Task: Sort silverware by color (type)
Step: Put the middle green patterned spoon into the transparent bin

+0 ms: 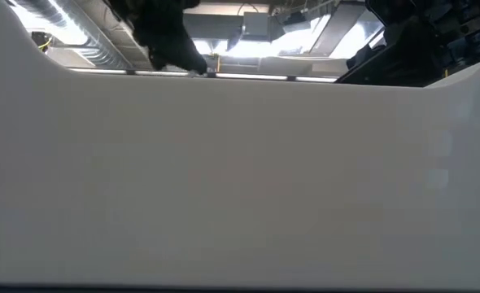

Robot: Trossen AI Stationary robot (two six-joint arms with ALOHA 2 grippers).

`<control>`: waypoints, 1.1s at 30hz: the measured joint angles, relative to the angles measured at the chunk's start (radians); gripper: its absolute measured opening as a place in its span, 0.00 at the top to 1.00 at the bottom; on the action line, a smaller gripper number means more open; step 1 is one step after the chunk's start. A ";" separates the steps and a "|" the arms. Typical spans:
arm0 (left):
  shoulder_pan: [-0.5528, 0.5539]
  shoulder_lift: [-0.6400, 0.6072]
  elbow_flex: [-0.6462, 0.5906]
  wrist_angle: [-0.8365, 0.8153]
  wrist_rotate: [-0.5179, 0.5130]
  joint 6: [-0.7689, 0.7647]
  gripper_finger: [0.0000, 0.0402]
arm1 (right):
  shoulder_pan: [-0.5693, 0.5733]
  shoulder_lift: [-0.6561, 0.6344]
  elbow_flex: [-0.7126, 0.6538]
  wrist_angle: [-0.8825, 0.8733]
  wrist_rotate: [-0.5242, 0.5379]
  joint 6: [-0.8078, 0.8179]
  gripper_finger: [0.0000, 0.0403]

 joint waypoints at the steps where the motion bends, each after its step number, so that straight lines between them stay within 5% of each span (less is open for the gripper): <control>1: 0.000 0.015 0.000 0.015 0.000 0.012 0.95 | 0.000 0.000 0.000 -0.002 0.000 0.000 0.65; 17: 0.068 0.235 0.003 0.490 -0.014 0.299 0.95 | 0.000 0.000 0.001 0.002 0.024 0.001 0.65; 33: 0.095 0.395 0.002 0.487 -0.010 0.305 0.92 | 0.000 0.000 0.001 -0.015 0.034 0.004 0.65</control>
